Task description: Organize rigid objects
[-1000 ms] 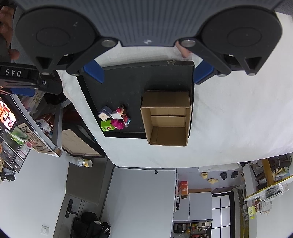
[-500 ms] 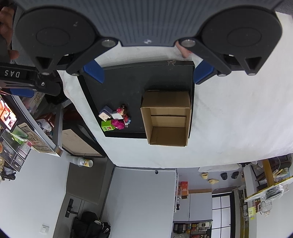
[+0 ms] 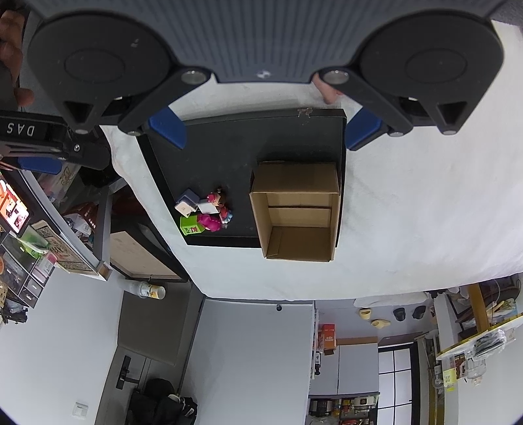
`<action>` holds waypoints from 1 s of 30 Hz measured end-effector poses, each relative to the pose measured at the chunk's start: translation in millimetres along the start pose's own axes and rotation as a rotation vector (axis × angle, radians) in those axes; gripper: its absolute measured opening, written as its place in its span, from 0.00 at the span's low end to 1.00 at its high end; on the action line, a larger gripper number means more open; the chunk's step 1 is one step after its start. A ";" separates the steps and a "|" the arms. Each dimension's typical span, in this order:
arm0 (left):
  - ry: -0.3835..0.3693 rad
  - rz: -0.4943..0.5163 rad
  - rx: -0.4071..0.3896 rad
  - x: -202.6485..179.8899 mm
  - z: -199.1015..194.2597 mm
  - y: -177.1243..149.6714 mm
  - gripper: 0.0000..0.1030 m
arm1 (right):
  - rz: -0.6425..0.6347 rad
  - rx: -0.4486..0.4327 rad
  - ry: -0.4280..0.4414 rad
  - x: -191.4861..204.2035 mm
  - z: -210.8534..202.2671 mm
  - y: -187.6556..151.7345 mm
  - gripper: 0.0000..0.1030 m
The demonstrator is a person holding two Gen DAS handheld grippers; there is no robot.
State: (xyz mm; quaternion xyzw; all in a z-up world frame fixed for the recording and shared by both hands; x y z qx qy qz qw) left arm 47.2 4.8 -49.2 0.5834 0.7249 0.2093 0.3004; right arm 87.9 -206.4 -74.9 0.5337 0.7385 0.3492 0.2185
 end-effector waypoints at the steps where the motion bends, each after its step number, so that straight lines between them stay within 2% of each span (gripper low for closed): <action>1: 0.001 -0.001 0.001 0.7 0.2 0.0 1.00 | -0.001 -0.001 0.000 0.2 -0.2 0.1 1.00; 15: 0.008 -0.016 0.011 13.2 3.3 -1.3 1.00 | 0.020 0.014 -0.004 -4.6 6.9 -4.2 1.00; 27: 0.039 -0.007 0.114 29.8 5.6 16.1 0.99 | 0.029 0.043 -0.007 -10.5 26.2 -4.0 1.00; 30: 0.054 -0.054 0.146 38.3 9.8 22.3 0.98 | 0.031 0.046 -0.019 -15.4 33.3 -2.7 1.00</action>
Point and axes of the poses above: each gripper's, at about its wrist camera, not at the fingertips, and z roughly the way its jaws point, x to its left, y to its top, the point moved 7 cm from there along z, roughly the way its jaws point, and after that the axes turned 6 degrees about -z, right-handed, at the moved point
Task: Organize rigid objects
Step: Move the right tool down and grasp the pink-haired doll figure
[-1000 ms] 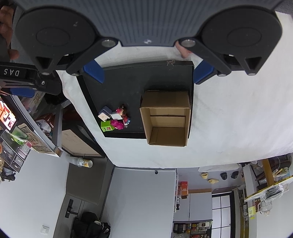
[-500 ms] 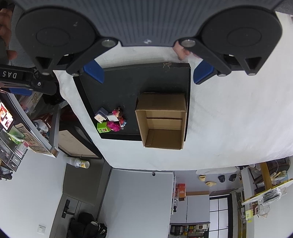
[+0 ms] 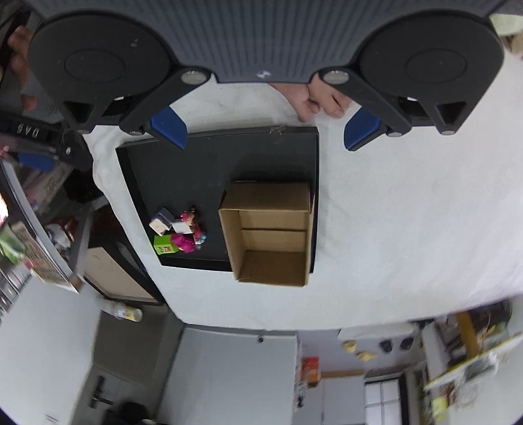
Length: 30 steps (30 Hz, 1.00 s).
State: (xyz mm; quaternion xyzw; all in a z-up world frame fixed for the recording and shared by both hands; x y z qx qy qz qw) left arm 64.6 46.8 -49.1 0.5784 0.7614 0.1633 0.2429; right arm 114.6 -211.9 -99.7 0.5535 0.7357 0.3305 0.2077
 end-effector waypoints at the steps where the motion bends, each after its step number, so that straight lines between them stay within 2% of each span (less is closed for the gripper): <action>1: -0.004 -0.017 0.011 1.7 1.2 2.2 0.97 | -0.001 0.006 -0.001 -1.5 2.7 0.2 1.00; 16: 0.018 0.016 0.043 7.3 18.6 39.1 0.97 | -0.015 0.009 0.002 -12.8 24.0 19.6 1.00; 24: 0.063 0.002 0.027 16.2 38.5 64.2 0.94 | 0.013 0.021 0.005 -25.4 48.4 29.9 1.00; 30: 0.038 -0.034 0.031 21.1 60.8 82.6 0.89 | 0.052 0.035 0.028 -31.9 69.3 34.8 0.93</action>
Point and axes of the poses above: each gripper's, at about its wrist camera, not at the fingertips, and z roughly the way its jaws point, x to its left, y to its top, the point moved 7 cm from there along z, roughly the way its jaws point, and after that the axes turned 6 degrees about -z, right-handed, at the moved point
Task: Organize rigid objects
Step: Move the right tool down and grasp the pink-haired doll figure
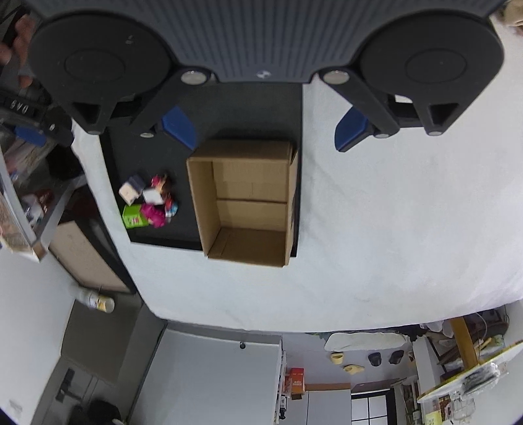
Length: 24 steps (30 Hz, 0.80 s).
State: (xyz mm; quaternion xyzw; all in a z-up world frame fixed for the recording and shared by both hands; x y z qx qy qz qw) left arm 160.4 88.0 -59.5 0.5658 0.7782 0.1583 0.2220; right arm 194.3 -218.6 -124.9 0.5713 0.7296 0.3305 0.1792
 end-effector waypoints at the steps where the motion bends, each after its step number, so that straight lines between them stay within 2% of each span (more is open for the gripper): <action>1: 0.000 0.006 0.000 -0.3 4.2 3.1 0.88 | 0.003 0.003 -0.002 -0.9 4.0 0.7 0.93; 7: -0.010 0.023 0.011 0.2 33.5 16.6 0.87 | 0.010 0.022 -0.016 -5.4 27.0 3.1 0.88; 9: -0.015 0.025 0.028 1.8 44.8 18.4 0.87 | 0.005 0.007 -0.029 -6.2 31.5 5.8 0.89; 14: -0.017 0.022 0.057 11.0 71.9 22.8 0.85 | 0.034 0.034 -0.033 -11.0 53.7 8.5 0.89; 20: -0.014 -0.030 0.134 29.7 106.4 18.8 0.72 | 0.041 0.043 -0.035 -12.1 79.7 15.2 0.89; 24: -0.003 -0.034 0.140 36.3 124.4 23.2 0.67 | 0.052 0.059 -0.031 -13.7 99.2 16.4 0.89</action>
Point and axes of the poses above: each gripper's, at about its wrist camera, not at the fingertips, and z roughly the way its jaws point, x to its left, y to its top, the point moved 7 cm from there along z, roughly the way its jaws point, and after that the axes turned 6 degrees about -z, right-handed, at the moved point
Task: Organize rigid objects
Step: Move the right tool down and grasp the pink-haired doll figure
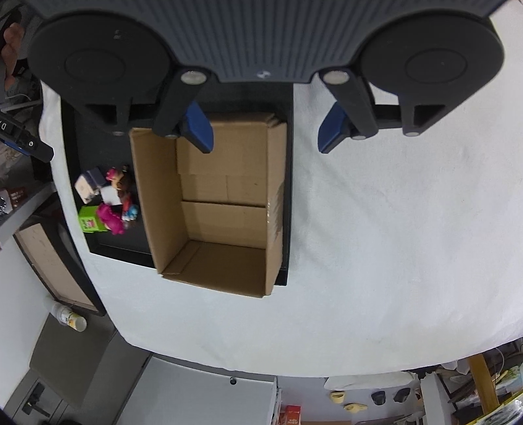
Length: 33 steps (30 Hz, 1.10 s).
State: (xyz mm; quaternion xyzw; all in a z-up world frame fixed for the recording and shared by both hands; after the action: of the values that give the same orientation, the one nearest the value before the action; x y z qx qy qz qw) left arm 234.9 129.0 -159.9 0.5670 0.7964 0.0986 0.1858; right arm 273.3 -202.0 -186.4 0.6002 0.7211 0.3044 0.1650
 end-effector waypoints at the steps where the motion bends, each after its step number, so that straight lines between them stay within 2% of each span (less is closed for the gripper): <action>1: -0.002 -0.002 0.005 1.1 4.4 1.7 0.66 | 0.002 0.004 0.001 0.1 5.0 0.1 0.89; 7: -0.005 -0.040 0.035 9.8 33.0 8.0 0.56 | 0.009 0.035 0.011 0.2 37.4 -5.0 0.85; 14: -0.012 -0.057 0.073 13.9 63.0 7.4 0.51 | 0.031 0.079 0.020 1.7 74.4 -9.4 0.83; 21: -0.036 0.016 0.088 7.3 79.2 3.2 0.47 | 0.039 0.117 0.015 2.3 106.3 -9.2 0.82; 25: -0.044 0.003 0.079 9.5 84.9 3.2 0.45 | 0.062 0.144 0.023 0.3 119.0 -8.0 0.73; 30: -0.059 -0.041 0.053 19.0 89.6 1.5 0.40 | 0.041 0.161 0.017 3.0 131.8 -7.6 0.69; 33: -0.062 -0.065 0.044 24.3 92.1 -1.7 0.36 | 0.037 0.177 0.036 5.7 136.5 -10.4 0.58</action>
State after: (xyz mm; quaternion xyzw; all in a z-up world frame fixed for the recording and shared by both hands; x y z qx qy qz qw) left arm 264.0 146.3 -249.0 0.5473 0.8104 0.0575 0.2009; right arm 346.3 -164.6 -296.1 0.6200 0.7369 0.2531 0.0927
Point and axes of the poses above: each gripper's, at about its wrist camera, not at the fingertips, and z roughly the way its jaws point, x to its left, y to its top, the point moved 7 cm from there along z, roughly the way its jaws point, and after that the axes turned 6 degrees about -z, right-handed, at the moved point
